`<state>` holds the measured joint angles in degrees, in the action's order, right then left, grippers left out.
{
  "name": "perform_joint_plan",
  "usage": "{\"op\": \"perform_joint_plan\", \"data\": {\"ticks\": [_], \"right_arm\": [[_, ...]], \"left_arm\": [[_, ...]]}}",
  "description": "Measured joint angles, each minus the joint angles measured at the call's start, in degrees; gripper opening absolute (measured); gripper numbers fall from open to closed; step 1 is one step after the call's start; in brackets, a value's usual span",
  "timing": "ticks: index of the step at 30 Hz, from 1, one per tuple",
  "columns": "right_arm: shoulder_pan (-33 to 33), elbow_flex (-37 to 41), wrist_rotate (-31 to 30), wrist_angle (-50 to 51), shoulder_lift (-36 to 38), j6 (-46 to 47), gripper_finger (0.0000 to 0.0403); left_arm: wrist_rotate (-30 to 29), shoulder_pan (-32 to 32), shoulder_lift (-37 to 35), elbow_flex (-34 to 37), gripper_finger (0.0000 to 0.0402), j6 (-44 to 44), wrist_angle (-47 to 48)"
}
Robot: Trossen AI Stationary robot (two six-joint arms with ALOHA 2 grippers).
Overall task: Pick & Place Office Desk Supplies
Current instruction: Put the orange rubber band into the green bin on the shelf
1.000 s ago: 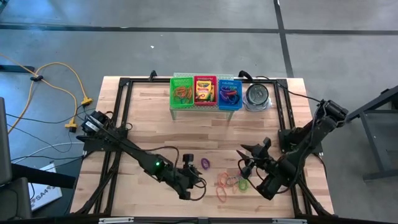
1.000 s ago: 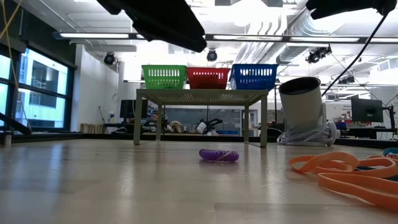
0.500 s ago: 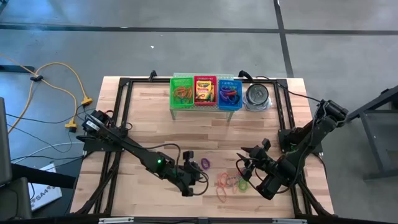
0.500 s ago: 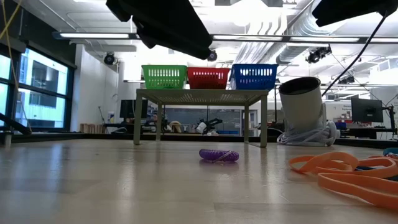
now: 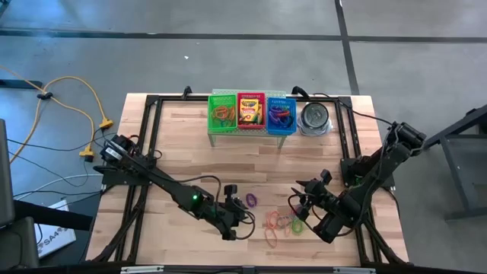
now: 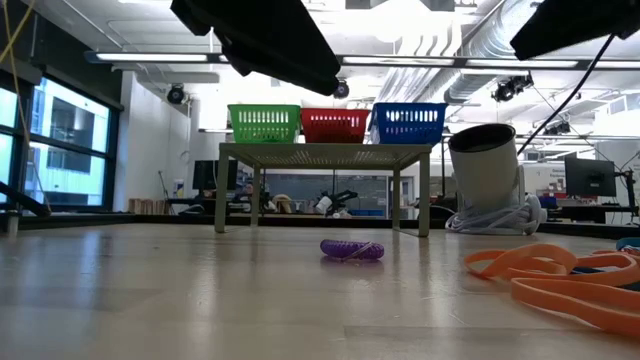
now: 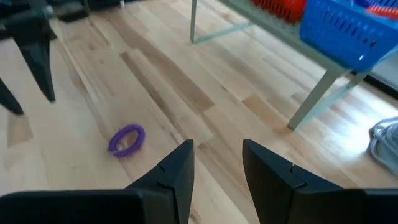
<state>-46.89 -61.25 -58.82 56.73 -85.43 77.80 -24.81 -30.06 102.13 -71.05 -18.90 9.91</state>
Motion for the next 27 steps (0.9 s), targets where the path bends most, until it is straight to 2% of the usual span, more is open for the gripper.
{"op": "perform_joint_plan", "data": {"ticks": [6, 24, 27], "right_arm": [[0.0, 0.7, 3.6, -0.8, 0.0, 0.4, 0.0125], [0.1, 0.7, 3.5, -6.7, 0.0, 0.0, 0.0125], [0.1, 0.7, 3.2, -6.9, 0.0, -2.7, 0.0125]], "left_arm": [[0.0, 0.0, 0.0, 0.0, 0.0127, 0.0, 0.0], [0.0, 0.0, 0.0, 0.0, 0.0127, -0.4, -0.1], [0.0, 0.0, 0.0, 0.0, 0.0127, -0.4, -0.1]]}}
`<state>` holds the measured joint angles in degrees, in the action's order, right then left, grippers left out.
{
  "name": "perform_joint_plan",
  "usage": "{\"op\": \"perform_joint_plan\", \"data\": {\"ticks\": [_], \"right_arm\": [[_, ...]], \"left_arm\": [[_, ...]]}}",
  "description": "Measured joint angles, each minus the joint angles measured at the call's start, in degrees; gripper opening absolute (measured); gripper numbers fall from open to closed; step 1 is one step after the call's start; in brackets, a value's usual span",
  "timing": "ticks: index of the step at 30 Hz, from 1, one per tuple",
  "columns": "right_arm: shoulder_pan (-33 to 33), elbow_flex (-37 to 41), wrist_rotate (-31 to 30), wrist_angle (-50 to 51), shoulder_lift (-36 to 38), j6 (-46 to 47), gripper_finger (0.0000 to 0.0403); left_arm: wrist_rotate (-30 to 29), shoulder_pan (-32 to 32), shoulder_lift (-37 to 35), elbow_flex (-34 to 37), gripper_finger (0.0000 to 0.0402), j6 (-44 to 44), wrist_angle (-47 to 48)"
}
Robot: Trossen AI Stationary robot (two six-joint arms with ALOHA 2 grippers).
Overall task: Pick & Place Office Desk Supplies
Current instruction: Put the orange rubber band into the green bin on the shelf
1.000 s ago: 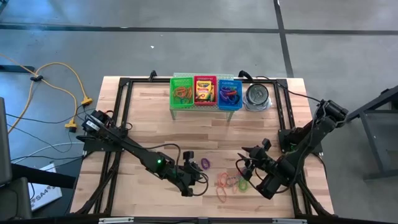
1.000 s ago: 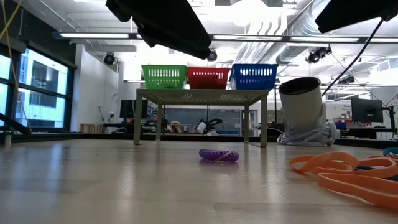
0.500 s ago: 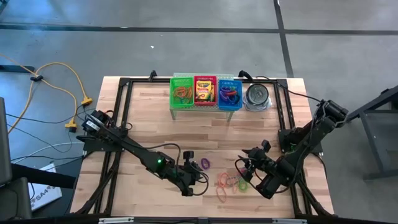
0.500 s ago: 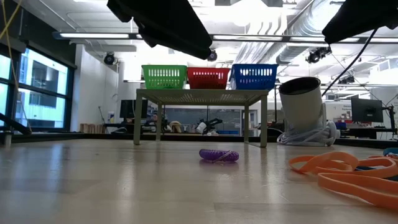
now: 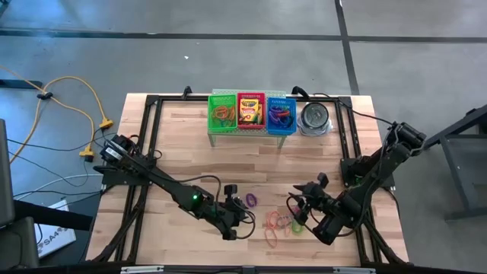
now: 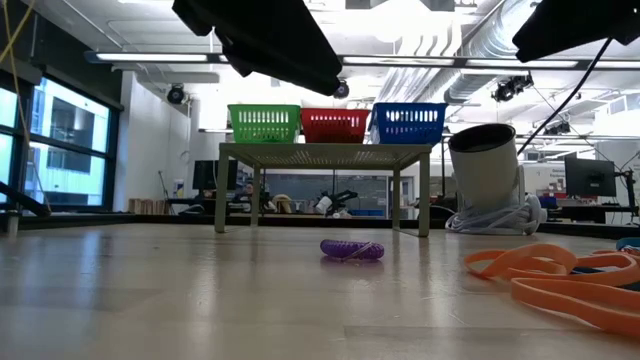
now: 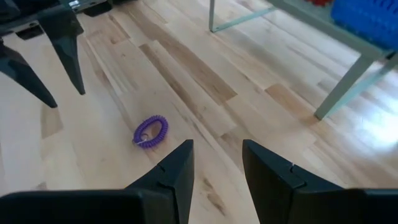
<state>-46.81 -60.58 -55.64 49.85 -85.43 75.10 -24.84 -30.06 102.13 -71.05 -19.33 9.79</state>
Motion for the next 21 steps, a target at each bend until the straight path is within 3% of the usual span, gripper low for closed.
{"op": "perform_joint_plan", "data": {"ticks": [8, 16, 21], "right_arm": [[0.1, 0.0, -4.2, -3.0, 0.0, -3.8, 0.0125], [0.1, 0.0, -4.2, -3.5, 0.0, -4.9, 0.0126], [0.0, 0.0, -7.3, -3.6, 0.0, -6.9, 0.0153]], "left_arm": [[0.0, -0.1, 0.0, 0.0, 0.0127, 0.3, -1.0], [0.0, -0.1, 0.0, 0.0, 0.0127, -0.1, -0.9], [0.0, -0.1, 0.0, 0.0, 0.0127, -0.1, -0.9]]}}
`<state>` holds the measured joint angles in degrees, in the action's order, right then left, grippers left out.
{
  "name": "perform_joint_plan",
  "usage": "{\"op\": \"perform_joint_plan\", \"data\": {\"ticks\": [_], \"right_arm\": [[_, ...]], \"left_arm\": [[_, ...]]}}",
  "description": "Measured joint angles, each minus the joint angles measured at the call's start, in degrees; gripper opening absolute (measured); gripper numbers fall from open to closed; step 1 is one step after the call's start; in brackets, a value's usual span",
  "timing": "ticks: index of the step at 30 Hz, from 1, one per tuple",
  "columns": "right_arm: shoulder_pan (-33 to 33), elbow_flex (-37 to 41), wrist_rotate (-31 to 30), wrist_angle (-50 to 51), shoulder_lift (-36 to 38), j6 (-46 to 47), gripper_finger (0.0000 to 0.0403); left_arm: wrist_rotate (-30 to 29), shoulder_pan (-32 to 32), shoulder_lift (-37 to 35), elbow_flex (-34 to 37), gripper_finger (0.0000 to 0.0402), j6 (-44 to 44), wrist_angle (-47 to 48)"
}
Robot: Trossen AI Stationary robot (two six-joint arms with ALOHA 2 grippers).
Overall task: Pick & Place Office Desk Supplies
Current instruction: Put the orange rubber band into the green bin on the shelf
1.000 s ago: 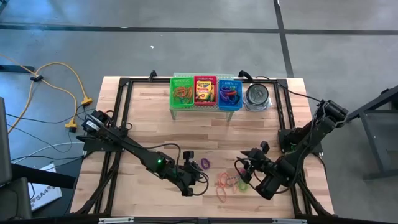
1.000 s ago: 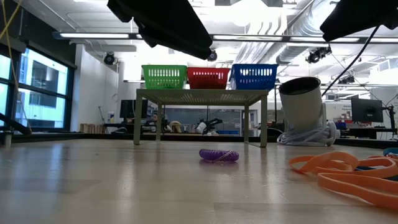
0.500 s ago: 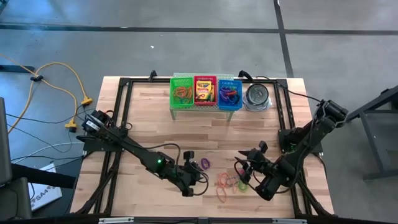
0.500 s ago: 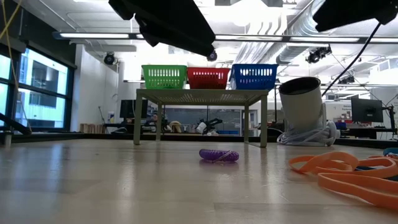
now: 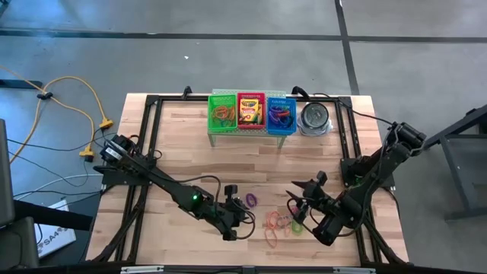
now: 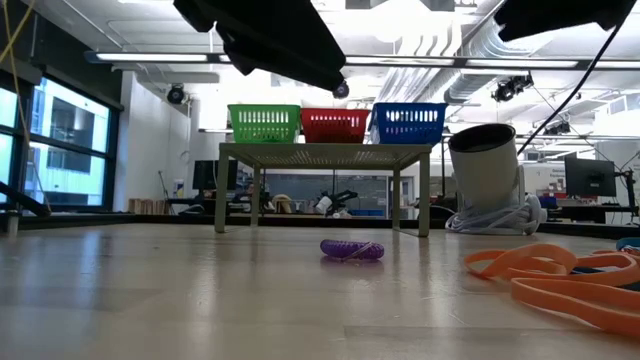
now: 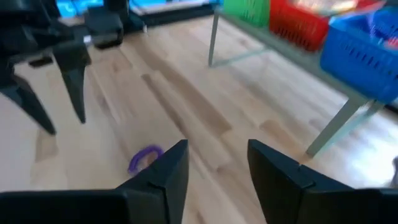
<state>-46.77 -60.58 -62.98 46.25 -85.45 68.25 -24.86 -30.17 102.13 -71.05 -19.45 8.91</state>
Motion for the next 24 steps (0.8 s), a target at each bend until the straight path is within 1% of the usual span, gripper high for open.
{"op": "perform_joint_plan", "data": {"ticks": [2, 4, 9, 12, 17, 24], "right_arm": [[0.0, 0.0, -1.7, -0.2, 0.0, -0.7, 0.0171], [0.0, 0.0, -1.5, -0.2, 0.0, -1.1, 0.0193], [0.4, 0.0, 1.0, -0.2, -0.3, -0.6, 0.0248], [1.1, 0.0, 2.5, -0.4, -0.3, -0.9, 0.0271], [1.6, 0.0, 3.4, -0.7, -0.3, -2.3, 0.0287], [1.6, 0.0, 3.6, -0.7, -0.3, -2.2, 0.0288]], "left_arm": [[0.0, 0.0, 0.0, 0.0, 0.0127, -0.1, -0.1], [0.0, 0.0, 0.0, 0.0, 0.0127, -0.1, -0.3], [0.0, 0.0, 0.0, 0.0, 0.0127, -0.1, -0.4], [0.0, 0.0, 0.0, 0.0, 0.0127, -0.1, -0.4], [0.0, 0.0, 0.0, 0.0, 0.0127, -0.1, -0.4], [0.0, 0.0, 0.0, 0.0, 0.0127, 0.2, -0.4]]}}
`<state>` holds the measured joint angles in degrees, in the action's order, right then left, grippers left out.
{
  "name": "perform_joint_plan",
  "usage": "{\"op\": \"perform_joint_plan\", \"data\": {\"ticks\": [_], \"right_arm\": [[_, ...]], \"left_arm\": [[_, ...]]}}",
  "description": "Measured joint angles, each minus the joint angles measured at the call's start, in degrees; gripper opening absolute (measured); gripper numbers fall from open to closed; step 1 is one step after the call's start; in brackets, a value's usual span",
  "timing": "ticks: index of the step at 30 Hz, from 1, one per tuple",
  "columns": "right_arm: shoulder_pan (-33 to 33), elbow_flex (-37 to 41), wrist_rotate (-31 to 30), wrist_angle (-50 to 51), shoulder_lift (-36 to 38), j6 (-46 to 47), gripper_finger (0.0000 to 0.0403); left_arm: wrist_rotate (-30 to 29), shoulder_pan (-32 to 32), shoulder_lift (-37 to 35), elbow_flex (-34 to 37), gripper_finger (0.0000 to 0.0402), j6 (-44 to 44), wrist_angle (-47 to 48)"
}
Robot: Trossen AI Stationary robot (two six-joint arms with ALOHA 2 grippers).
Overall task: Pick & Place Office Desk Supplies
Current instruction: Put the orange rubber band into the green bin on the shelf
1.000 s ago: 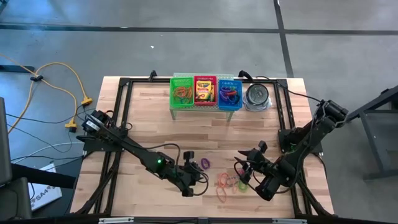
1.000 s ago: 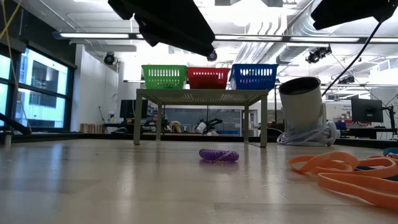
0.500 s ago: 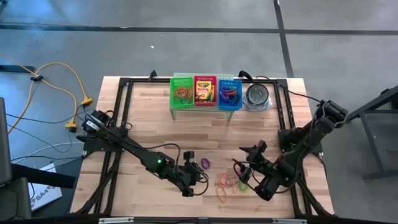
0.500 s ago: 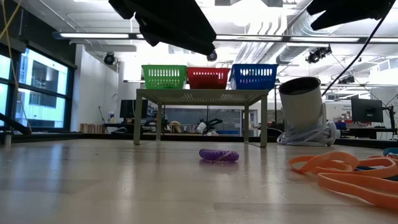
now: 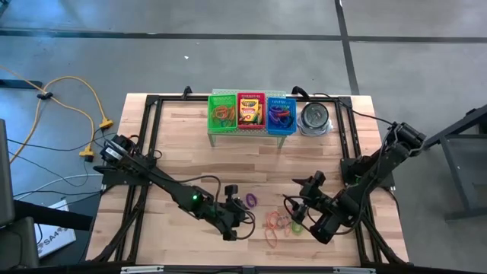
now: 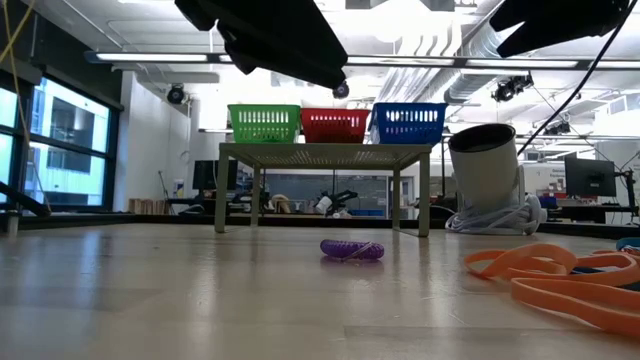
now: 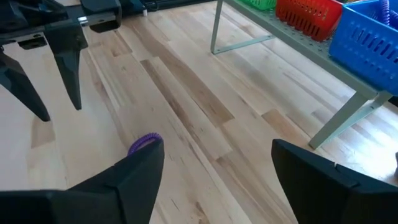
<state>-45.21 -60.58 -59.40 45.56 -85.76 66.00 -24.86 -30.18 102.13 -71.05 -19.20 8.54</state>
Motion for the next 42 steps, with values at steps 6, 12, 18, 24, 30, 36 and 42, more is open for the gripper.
{"op": "perform_joint_plan", "data": {"ticks": [6, 12, 18, 24, 30, 36, 42], "right_arm": [[0.0, 0.0, 1.0, 0.0, 0.0, 0.1, 0.0287], [0.0, 0.0, 1.5, -0.9, 0.0, 0.0, 0.0287], [0.0, 0.0, 1.5, -1.3, 0.0, -0.2, 0.0288], [0.0, 0.0, 1.3, -1.2, 0.0, -0.3, 0.0288], [0.0, 0.0, 1.2, -1.3, 0.0, -0.3, 0.0287], [0.0, 0.0, 1.4, -1.3, 0.0, -0.3, 0.0287], [0.0, 0.0, 2.2, -1.1, 0.0, -0.4, 0.0287]], "left_arm": [[0.3, 1.0, 2.1, 2.0, 0.0127, 4.3, -0.2], [2.0, 3.6, 3.8, 4.3, 0.0127, 4.8, -8.4], [5.6, 4.3, 4.2, 5.0, 0.0127, 5.2, -10.4], [10.9, 4.4, 4.2, 5.0, 0.0127, 8.4, -16.0], [16.9, 5.0, 8.0, 4.9, 0.0127, 15.7, -32.2], [18.3, 6.2, 15.6, 5.0, 0.0127, 15.2, -41.8], [23.2, 8.1, 18.4, 4.9, 0.0127, 14.5, -51.1]]}}
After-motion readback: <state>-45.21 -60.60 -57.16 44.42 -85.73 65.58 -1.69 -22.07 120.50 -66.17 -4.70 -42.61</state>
